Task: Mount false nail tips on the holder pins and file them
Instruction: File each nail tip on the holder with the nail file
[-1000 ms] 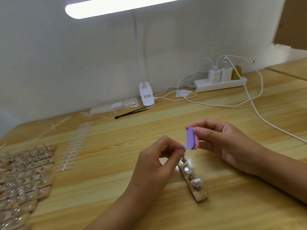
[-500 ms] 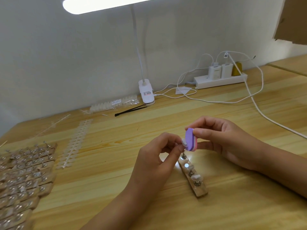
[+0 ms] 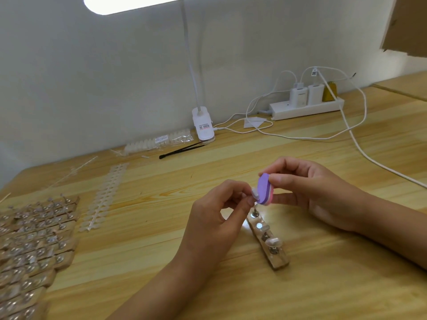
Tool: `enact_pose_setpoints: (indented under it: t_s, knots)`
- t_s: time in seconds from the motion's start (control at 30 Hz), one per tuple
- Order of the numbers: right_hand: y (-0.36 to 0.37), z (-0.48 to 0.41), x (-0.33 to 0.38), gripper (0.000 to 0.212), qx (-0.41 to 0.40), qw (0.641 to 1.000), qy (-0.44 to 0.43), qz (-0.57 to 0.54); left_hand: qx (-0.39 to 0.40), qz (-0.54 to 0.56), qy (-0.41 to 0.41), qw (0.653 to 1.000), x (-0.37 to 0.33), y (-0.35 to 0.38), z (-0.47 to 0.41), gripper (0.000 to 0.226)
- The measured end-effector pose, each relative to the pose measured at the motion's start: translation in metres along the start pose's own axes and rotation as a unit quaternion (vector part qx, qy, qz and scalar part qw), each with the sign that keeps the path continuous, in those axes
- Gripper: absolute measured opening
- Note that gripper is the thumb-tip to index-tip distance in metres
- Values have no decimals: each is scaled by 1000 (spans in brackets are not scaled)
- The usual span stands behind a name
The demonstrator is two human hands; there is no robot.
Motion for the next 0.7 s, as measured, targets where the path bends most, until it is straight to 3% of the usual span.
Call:
enact_pose_setpoints:
  t_s: [0.1,0.43,0.57,0.7]
  knots:
    - [8,2,-1,10,44,999,18,0,-2,-5,7,1000,-1,-1,0,12]
    - [2,-1,0,11,-8,1000,3,-12,-7,11,-11,1000,2,-2,0,9]
    - [9,0,-3,8,31,999,21,-13,-4,5,-10,1000,0,-1,-1,11]
    - [2,0,-1,11,-14,1000,9,-27,-5,24,-24,999,3,-2,-1,10]
Point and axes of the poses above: each hand's wrist, its own z-axis away from the middle knuckle, its own y-axis out of the palm, x = y × z, the point moved 6 cm from there along -z, towards the middle knuckle, and after that the axes turned 1 degree about -x, right-handed, at the moved point
